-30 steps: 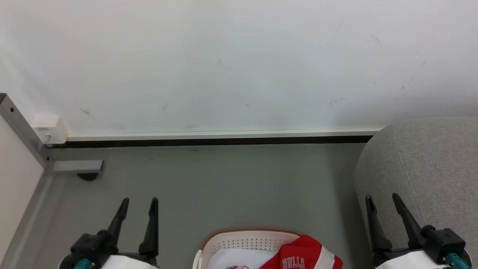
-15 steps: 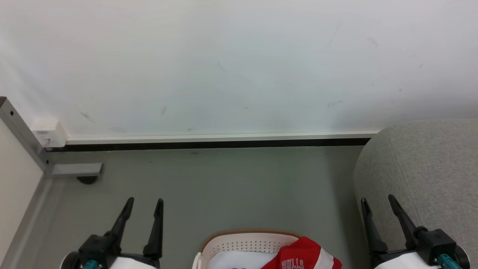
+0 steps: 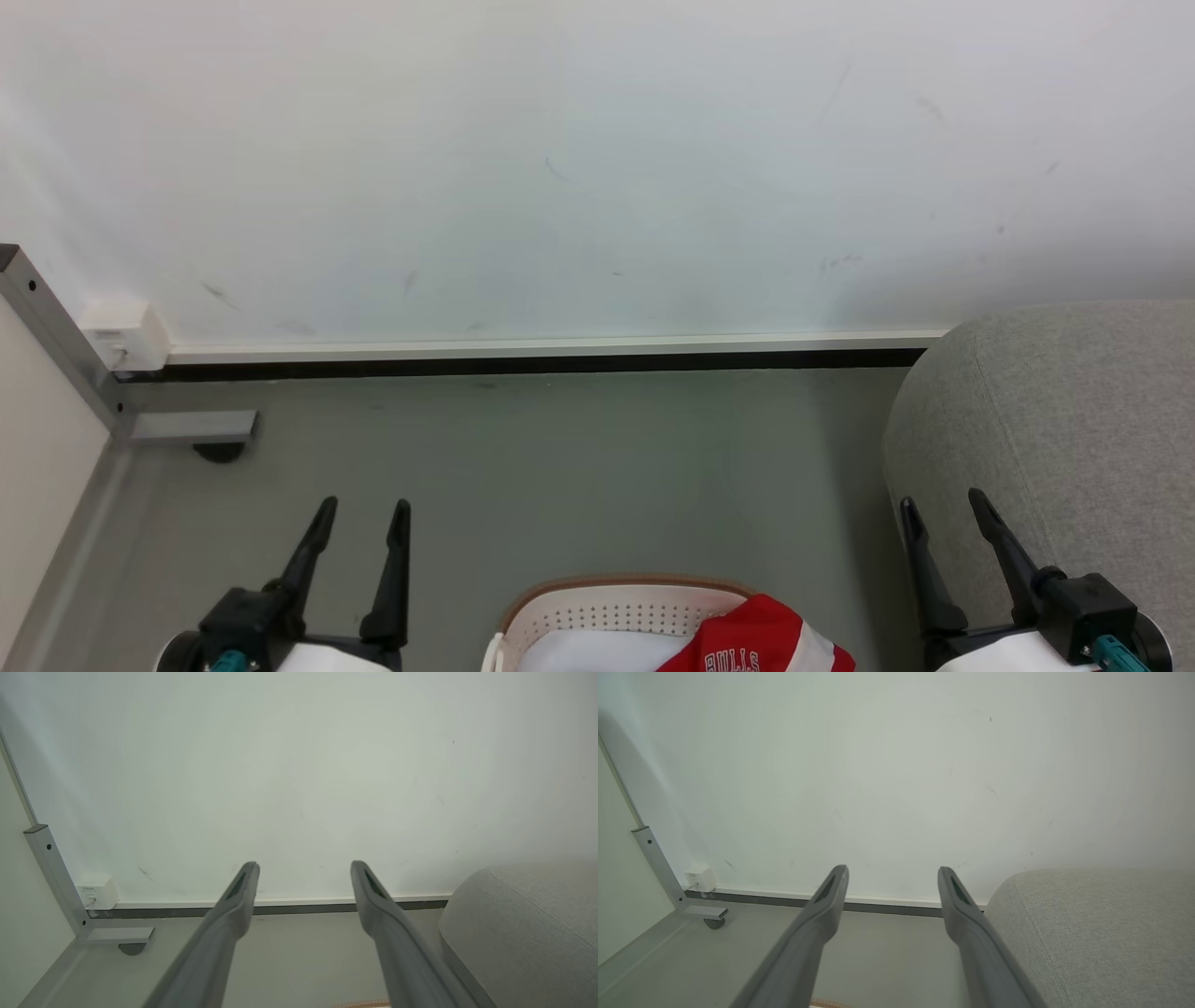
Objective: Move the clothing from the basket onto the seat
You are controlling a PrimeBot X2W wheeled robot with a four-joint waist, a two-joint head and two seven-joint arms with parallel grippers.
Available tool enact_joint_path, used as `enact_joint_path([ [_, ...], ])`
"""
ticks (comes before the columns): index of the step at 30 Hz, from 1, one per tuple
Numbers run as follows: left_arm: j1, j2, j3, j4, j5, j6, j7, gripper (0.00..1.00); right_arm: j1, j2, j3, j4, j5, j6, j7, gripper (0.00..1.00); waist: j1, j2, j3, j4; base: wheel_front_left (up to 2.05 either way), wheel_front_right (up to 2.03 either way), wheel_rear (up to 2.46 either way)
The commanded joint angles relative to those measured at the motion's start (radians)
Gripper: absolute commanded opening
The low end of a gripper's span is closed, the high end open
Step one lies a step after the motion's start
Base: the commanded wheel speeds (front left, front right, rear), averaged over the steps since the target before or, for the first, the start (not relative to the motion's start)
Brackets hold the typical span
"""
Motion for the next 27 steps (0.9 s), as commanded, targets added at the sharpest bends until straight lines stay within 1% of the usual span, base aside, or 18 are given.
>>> enact_joint_path([
  [1,-0.001,0.003,0.001,0.0,-0.015,0.001,-0.001,1.0,-0.013,0.0,0.001,0.003,0.002,-0.002,-0.004,1.0,0.0,0.0,0.0,0.0,0.0,0.0,0.0],
  [16,0.001,0.002,-0.003,-0.02,-0.026,0.001,-0.001,1.0,-0.016,0.0,0.01,0.007,0.014,-0.002,-0.004,1.0,0.0,0.0,0.001,-0.011,0.0,0.0,0.0],
  [19,0.003,0.002,-0.001,-0.017,-0.032,0.001,-0.001,1.0,-0.018,-0.001,0.014,0.006,0.015,-0.002,-0.004,1.0,0.0,0.0,0.005,-0.023,0.0,0.0,0.0],
  [27,-0.021,0.011,-0.021,0.046,-0.044,0.001,-0.001,1.0,-0.02,-0.001,0.011,-0.001,0.025,-0.002,-0.003,1.0,0.0,0.0,0.034,-0.077,0.0,0.0,0.0],
])
